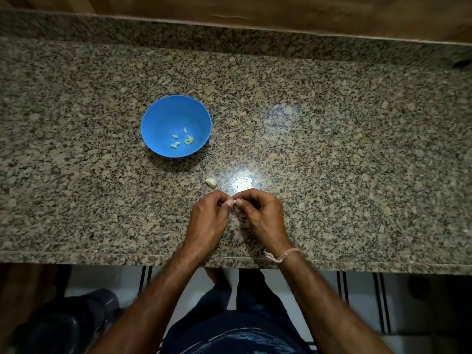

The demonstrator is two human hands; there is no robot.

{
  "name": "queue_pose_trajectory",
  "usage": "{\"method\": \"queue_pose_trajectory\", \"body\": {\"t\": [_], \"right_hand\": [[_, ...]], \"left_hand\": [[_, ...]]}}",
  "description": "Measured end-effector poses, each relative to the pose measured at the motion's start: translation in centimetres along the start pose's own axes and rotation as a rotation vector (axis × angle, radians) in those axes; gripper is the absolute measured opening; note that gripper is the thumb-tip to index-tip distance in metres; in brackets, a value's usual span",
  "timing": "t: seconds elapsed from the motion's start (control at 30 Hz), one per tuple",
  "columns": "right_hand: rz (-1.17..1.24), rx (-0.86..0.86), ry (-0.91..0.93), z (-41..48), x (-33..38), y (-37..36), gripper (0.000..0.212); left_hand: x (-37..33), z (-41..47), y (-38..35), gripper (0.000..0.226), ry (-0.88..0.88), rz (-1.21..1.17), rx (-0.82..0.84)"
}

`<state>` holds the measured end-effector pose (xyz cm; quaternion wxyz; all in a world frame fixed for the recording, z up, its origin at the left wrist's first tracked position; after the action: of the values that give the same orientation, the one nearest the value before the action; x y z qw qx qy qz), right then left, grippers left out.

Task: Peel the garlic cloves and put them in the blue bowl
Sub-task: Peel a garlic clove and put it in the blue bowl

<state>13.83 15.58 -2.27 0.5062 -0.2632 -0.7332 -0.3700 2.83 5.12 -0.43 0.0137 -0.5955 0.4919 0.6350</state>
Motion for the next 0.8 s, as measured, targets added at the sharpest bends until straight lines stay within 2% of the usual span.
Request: {"method": "queue_pose_trajectory", "body": {"t": [0.27,0.47,0.8], "right_hand": [[0.014,-0.063,-0.042,-0.19,0.34,0.22,0.005],[-0.090,-0.089,0.040,-0.61,0.47,0.13,0.004],[-0.148,-0.071,0.055,-0.38,0.46,0.15,0.006]], "left_hand": [[-0.62,0.01,0.34,0.011,-0.028,0.028,-0.048],[-0.47,-0.04,0.15,0.011,-0.037,0.044,-0.075],[-0.35,-0.23,0.23,0.011,0.033,-0.115,-0.053]]}}
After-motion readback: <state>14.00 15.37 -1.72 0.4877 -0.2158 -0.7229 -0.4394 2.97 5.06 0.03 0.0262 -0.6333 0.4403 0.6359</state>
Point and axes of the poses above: each hand's wrist, its own z-axis towards the middle knuckle, its own y-axis out of the back of the hand, x = y × z, the point moved 2 cm from there along z, towards the middle knuckle, and after that the axes turned 7 degrees about -x, right-handed, at the moved point
